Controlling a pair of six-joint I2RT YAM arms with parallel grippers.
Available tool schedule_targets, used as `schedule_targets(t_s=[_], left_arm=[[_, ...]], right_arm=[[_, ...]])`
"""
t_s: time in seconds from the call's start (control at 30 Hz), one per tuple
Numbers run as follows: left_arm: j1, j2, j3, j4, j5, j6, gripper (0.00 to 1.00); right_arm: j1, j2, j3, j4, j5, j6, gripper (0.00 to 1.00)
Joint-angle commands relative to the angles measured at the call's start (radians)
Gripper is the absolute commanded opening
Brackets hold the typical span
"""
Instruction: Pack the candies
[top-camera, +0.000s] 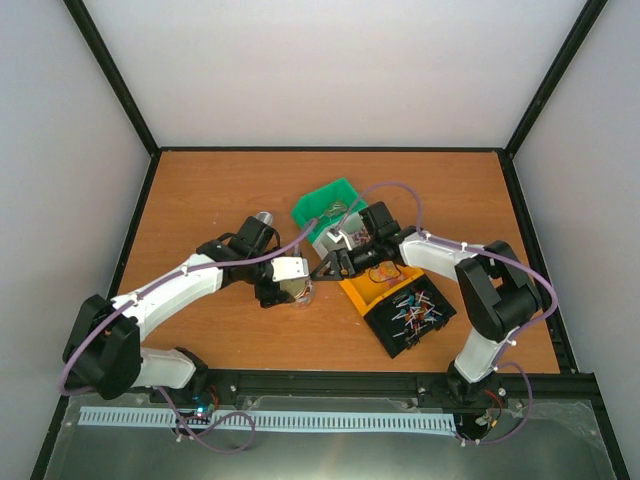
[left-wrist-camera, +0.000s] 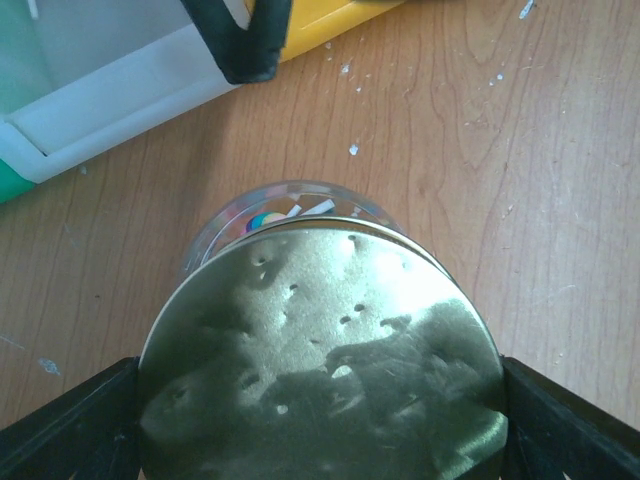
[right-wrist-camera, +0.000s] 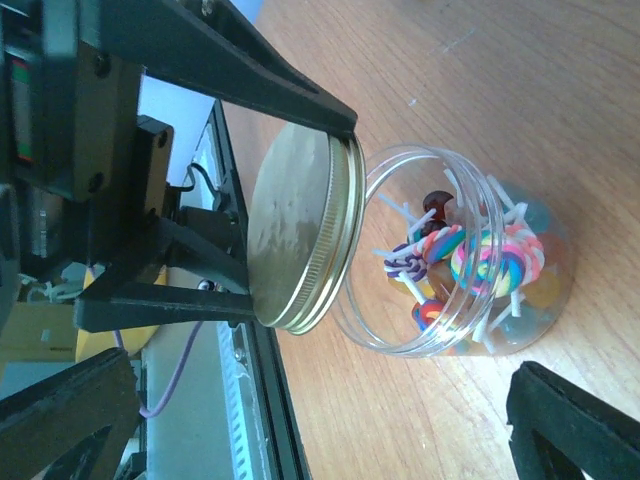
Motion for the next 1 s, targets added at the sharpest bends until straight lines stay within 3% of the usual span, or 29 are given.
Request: schedule_targets(t_s=[0.0, 0.17, 0.63, 0.73, 0.97], left_arm=[[0.014, -0.015, 0.043, -0.006, 0.038, -0.024, 0.74], [0.014, -0.026, 0.04, -0.013, 0.038, -0.026, 0.74], [0.014, -0.006, 0.028, -0.003, 0.025, -0.015, 0.75], [0.014, 0.014, 0.031, -0.003, 0.017, -0.012, 0.75], [0.014, 0.049, 0.049, -0.025, 0.028, -0.009, 0.76]], right_arm=[[0.03, -0.01, -0.018, -0.04, 0.068, -0.013, 1.0], [0.047, -0.006, -0.009, -0.067, 0.196, 0.023, 1.0], [0.031, 0.014, 0.106, -0.257, 0.632, -0.188, 1.0], [-0.002, -0.013, 0.102, -0.228, 0.602, -0.214, 1.0], [0.0, -0.053, 0.104, -0.134, 0.337, -0.181, 0.97]])
